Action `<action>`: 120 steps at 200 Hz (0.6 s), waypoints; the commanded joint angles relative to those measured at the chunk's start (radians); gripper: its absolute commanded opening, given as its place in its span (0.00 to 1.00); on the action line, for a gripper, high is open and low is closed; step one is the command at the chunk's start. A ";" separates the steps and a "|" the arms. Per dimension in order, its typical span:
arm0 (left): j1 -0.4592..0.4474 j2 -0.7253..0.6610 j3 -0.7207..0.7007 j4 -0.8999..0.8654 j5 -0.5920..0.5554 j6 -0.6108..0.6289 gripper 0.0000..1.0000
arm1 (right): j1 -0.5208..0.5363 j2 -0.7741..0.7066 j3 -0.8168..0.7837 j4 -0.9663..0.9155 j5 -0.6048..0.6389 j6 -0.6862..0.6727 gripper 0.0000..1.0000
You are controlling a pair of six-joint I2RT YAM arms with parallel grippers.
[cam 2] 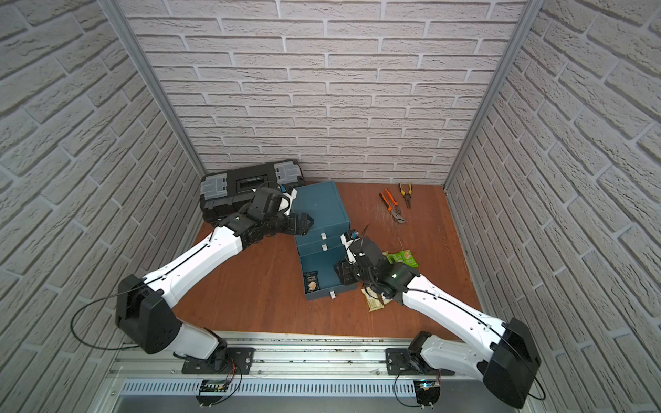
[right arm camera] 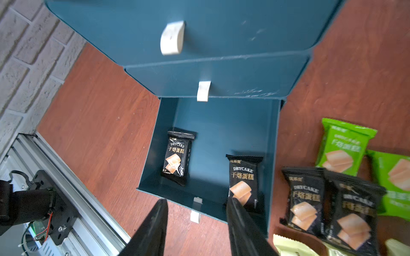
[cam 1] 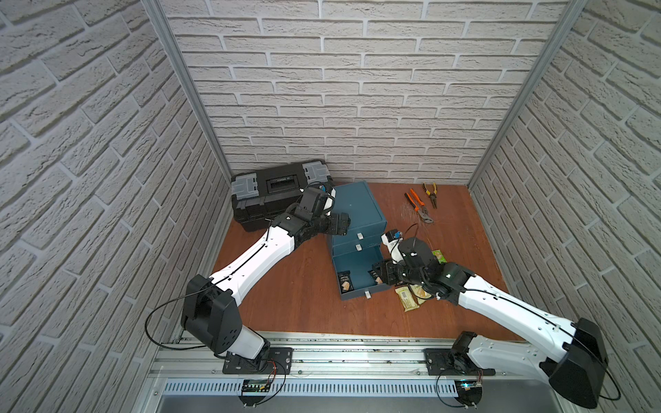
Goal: Take the cookies out of the drawer
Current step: Pick up the cookie from the drawer.
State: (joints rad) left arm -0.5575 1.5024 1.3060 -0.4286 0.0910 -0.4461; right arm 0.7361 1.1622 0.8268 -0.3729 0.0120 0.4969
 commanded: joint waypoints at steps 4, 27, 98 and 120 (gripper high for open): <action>-0.007 0.046 -0.022 -0.027 0.001 0.021 0.99 | 0.072 0.100 -0.013 0.164 0.038 0.086 0.47; -0.007 0.053 -0.019 -0.024 0.005 0.018 0.99 | 0.122 0.244 0.054 0.162 0.060 0.078 0.47; -0.008 0.046 -0.023 -0.020 0.013 0.024 0.99 | 0.151 0.530 0.179 0.132 0.104 0.083 0.49; -0.007 0.053 -0.020 -0.018 0.024 0.023 0.99 | 0.152 0.586 0.198 0.150 0.098 0.090 0.53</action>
State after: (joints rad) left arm -0.5575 1.5124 1.3060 -0.4065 0.0929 -0.4484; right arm 0.8806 1.7081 0.9970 -0.2630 0.0933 0.5716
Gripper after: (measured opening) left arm 0.986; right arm 0.514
